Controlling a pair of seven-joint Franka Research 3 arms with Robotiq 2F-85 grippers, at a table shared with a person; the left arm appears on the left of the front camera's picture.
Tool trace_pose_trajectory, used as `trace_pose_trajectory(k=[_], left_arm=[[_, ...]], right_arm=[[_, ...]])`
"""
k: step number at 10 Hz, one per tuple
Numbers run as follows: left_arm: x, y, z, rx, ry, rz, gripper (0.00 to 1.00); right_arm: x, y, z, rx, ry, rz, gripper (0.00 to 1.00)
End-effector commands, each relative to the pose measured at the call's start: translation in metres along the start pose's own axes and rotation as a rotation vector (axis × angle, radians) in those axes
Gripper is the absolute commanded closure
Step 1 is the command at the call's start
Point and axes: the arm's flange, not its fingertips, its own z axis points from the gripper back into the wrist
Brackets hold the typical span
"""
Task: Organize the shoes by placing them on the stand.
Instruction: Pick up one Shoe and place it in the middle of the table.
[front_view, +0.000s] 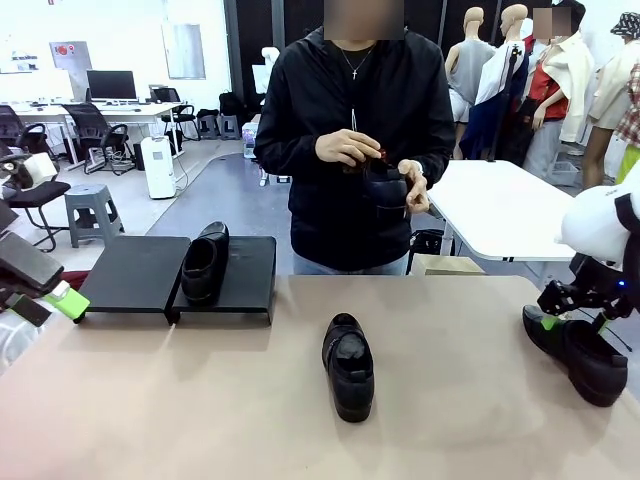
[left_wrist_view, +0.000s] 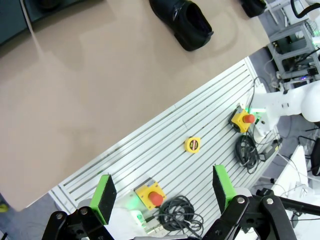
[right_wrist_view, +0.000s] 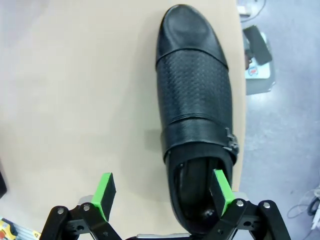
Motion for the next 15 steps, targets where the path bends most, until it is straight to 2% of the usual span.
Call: trace_pose_trajectory(k=[1, 6, 7, 8, 9, 15], left_arm=[[-0.002, 0.002, -0.001, -0.015, -0.002, -0.009, 0.0], [-0.002, 0.002, -0.001, -0.015, -0.002, -0.009, 0.0], [-0.002, 0.002, -0.001, -0.015, -0.002, -0.009, 0.0], [-0.002, 0.002, -0.001, -0.015, -0.002, -0.009, 0.0], [-0.002, 0.002, -0.001, -0.015, -0.002, -0.009, 0.0], [-0.002, 0.002, -0.001, -0.015, -0.002, -0.009, 0.0]], right_arm=[[-0.002, 0.0, -0.011, 0.018, 0.017, 0.026, 0.0], [0.01, -0.018, -0.037, 0.059, 0.077, 0.004, 0.0], [0.01, -0.017, -0.036, 0.071, 0.083, 0.006, 0.22], [0.009, -0.017, -0.037, 0.074, 0.082, -0.001, 0.81], [0.009, -0.018, -0.037, 0.078, 0.085, 0.001, 1.0], [0.011, -0.018, -0.035, 0.08, 0.064, -0.001, 1.0]])
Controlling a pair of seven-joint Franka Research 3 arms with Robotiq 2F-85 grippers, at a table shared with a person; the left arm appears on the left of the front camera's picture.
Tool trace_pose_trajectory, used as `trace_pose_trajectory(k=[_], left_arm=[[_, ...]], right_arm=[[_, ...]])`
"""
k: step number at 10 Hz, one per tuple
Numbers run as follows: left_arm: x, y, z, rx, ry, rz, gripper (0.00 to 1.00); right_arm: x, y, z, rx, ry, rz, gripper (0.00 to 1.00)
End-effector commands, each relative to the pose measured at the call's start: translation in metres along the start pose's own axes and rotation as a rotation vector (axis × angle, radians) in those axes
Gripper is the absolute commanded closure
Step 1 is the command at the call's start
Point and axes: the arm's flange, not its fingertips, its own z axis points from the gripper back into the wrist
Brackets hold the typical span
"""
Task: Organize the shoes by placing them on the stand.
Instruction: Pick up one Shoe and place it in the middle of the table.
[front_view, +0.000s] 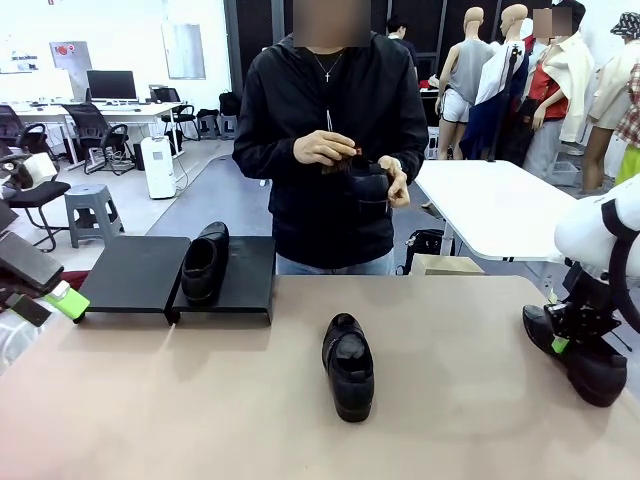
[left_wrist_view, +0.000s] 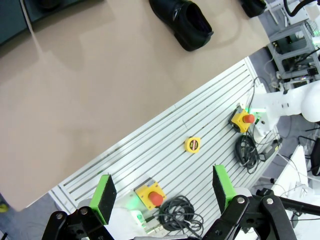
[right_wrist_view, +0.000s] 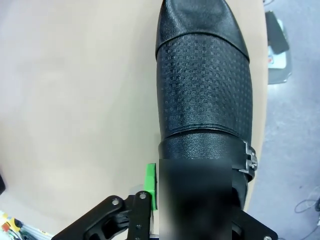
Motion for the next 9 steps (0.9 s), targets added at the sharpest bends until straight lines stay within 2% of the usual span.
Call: trace_pose_trajectory(k=[1, 4, 5, 7, 8, 9], left_arm=[[-0.002, 0.002, -0.001, -0.015, -0.002, -0.009, 0.0], [-0.002, 0.002, -0.001, -0.015, -0.002, -0.009, 0.0], [-0.002, 0.002, -0.001, -0.015, -0.002, -0.009, 0.0], [-0.002, 0.002, -0.001, -0.015, -0.002, -0.009, 0.0], [-0.002, 0.002, -0.001, -0.015, -0.002, -0.009, 0.0], [-0.002, 0.002, -0.001, -0.015, -0.002, -0.009, 0.0]], right_arm=[[0.003, -0.003, 0.004, 0.025, -0.018, 0.02, 1.0], [-0.007, -0.006, 0.02, 0.021, -0.056, 0.016, 1.0], [-0.025, 0.002, 0.05, 0.051, -0.098, 0.009, 1.0], [-0.084, 0.032, 0.115, 0.096, -0.166, -0.001, 1.0], [-0.116, 0.043, 0.125, 0.115, -0.129, -0.04, 1.0], [-0.135, 0.041, 0.123, 0.147, -0.154, -0.019, 1.0]])
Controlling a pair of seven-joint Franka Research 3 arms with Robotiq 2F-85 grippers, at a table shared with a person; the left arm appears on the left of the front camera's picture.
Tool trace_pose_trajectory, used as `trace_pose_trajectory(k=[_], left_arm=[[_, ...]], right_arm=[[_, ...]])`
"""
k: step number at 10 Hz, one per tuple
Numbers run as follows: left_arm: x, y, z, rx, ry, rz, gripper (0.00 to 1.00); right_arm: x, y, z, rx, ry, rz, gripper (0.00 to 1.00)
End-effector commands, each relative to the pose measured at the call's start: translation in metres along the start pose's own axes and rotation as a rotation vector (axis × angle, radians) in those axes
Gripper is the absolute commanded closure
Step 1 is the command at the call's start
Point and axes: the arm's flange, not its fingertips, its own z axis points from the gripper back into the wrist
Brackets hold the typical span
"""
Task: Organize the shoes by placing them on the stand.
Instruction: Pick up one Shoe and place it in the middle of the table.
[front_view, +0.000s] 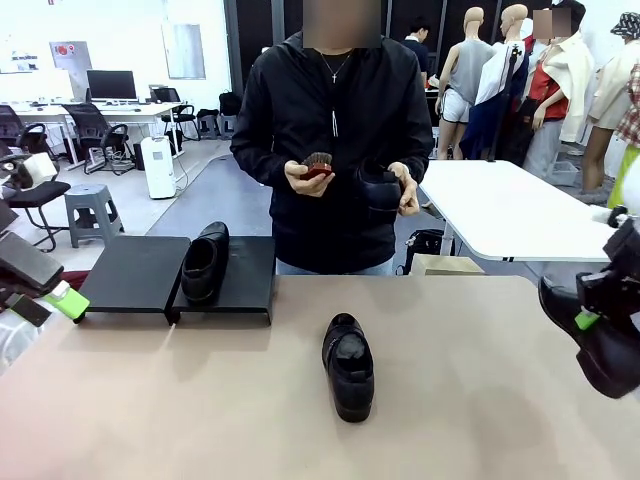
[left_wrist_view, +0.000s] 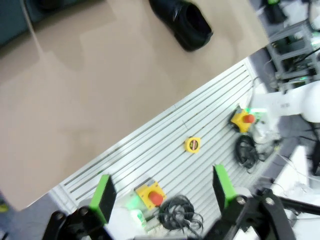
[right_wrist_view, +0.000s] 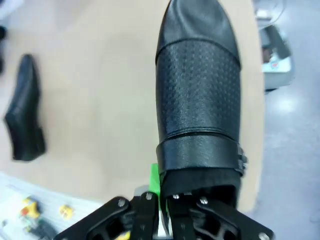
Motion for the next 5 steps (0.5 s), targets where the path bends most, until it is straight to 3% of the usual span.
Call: trace_pose_trajectory(k=[1, 2, 4, 5], left_arm=[[-0.002, 0.002, -0.001, -0.015, -0.002, -0.009, 0.0], [-0.002, 0.002, -0.001, -0.015, -0.002, -0.009, 0.0], [-0.002, 0.002, -0.001, -0.015, -0.002, -0.009, 0.0], [-0.002, 0.002, -0.001, -0.015, -0.002, -0.009, 0.0]], right_arm=[[-0.027, -0.012, 0.003, 0.054, -0.051, -0.01, 1.0], [0.0, 0.0, 0.0, 0.0, 0.0, 0.0, 1.0], [0.0, 0.0, 0.0, 0.0, 0.0, 0.0, 1.0], [-0.023, -0.001, 0.003, 0.017, -0.001, -0.004, 1.0]])
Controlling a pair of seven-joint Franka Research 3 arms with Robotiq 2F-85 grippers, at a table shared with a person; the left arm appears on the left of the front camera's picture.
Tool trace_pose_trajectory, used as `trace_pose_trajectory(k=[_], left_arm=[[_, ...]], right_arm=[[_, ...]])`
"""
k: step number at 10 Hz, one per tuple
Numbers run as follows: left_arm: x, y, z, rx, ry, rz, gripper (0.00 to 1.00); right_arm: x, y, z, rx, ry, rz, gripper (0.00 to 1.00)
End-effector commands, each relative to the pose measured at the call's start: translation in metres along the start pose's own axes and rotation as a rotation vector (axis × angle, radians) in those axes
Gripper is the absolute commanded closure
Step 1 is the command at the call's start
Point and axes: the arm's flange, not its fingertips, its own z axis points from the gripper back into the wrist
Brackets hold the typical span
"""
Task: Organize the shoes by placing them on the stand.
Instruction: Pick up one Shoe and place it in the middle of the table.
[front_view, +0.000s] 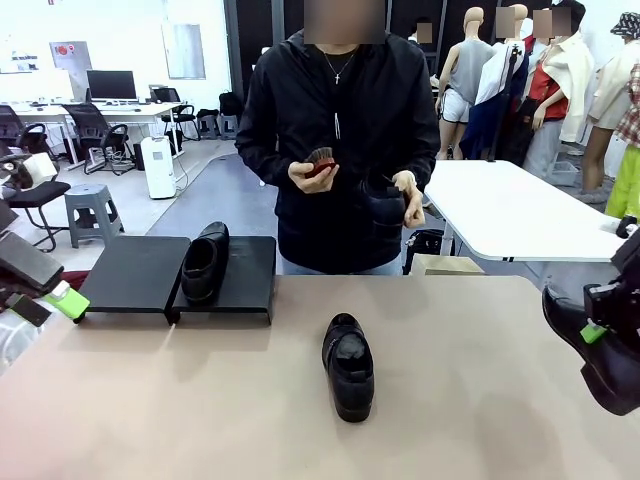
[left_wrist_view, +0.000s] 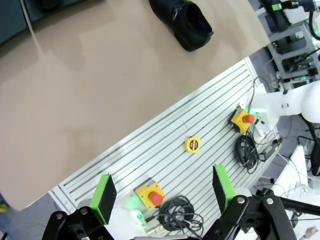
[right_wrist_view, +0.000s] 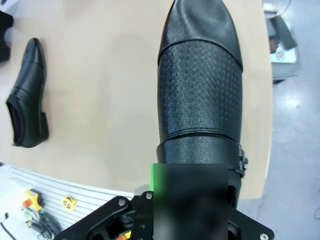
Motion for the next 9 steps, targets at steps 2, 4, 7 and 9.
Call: trace_pose_trajectory(k=[2, 4, 7, 9], left_arm=[[-0.002, 0.002, 0.0, -0.015, -0.002, -0.009, 0.0], [-0.002, 0.002, 0.0, -0.015, -0.002, -0.009, 0.0], [-0.002, 0.002, 0.0, -0.015, -0.002, -0.009, 0.0], [-0.002, 0.002, 0.0, -0.015, -0.002, -0.009, 0.0]], right_arm=[[-0.016, 0.054, 0.027, -0.081, -0.135, 0.038, 1.0], [-0.002, 0.129, 0.036, -0.223, -0.189, 0.12, 1.0], [-0.02, 0.06, 0.073, -0.268, -0.182, -0.014, 1.0], [-0.057, 0.013, 0.096, -0.287, -0.181, -0.133, 1.0]])
